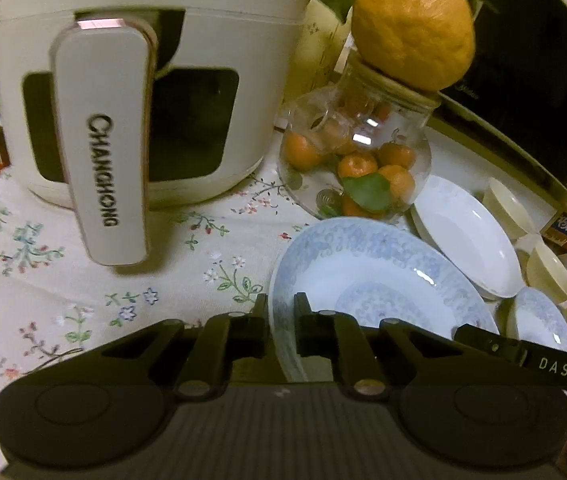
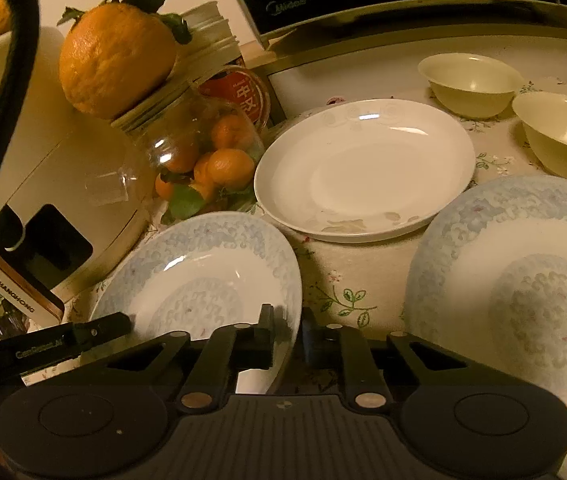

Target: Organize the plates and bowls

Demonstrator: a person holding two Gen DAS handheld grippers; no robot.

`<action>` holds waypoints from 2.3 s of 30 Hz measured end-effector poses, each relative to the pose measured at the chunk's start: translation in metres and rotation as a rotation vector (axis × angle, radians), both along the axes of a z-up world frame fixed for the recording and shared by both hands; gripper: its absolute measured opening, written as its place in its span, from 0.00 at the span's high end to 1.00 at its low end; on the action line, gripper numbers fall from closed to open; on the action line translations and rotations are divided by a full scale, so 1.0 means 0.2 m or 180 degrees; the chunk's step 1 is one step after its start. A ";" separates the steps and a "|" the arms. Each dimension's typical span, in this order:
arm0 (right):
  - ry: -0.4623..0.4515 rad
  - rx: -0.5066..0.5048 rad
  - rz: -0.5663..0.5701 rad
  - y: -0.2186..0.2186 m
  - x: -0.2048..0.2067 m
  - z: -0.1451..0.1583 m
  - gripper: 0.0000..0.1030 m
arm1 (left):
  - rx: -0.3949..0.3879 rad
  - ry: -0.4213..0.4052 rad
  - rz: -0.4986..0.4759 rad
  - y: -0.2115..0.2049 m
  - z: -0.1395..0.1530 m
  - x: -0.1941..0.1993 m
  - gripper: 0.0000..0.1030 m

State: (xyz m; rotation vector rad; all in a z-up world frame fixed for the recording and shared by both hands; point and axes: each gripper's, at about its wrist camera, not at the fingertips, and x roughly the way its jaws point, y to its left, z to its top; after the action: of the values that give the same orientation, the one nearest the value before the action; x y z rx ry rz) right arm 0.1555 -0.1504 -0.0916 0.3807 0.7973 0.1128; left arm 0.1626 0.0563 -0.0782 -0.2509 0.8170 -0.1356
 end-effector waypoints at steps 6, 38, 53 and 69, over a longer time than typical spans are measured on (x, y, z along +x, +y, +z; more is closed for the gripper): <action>-0.0064 -0.0103 0.0136 0.05 -0.09 0.06 0.88 | -0.0019 -0.0079 0.0020 0.05 0.06 -0.15 0.91; 0.0037 -0.0394 0.0407 0.15 -0.55 0.05 0.88 | 0.0081 -0.0008 -0.0042 0.09 0.04 -0.61 0.91; 0.0045 -0.0437 0.0404 0.15 -0.58 0.04 0.88 | 0.0176 -0.0018 -0.0060 0.06 0.02 -0.63 0.90; 0.0026 -0.0513 0.0440 0.17 -0.60 0.03 0.88 | 0.0386 -0.0027 -0.0057 0.02 0.01 -0.68 0.88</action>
State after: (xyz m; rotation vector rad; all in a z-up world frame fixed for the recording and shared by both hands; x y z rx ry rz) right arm 0.0365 -0.1171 -0.0857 0.1737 0.8345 0.1748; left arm 0.0275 0.0598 -0.0762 -0.1288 0.8161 -0.1036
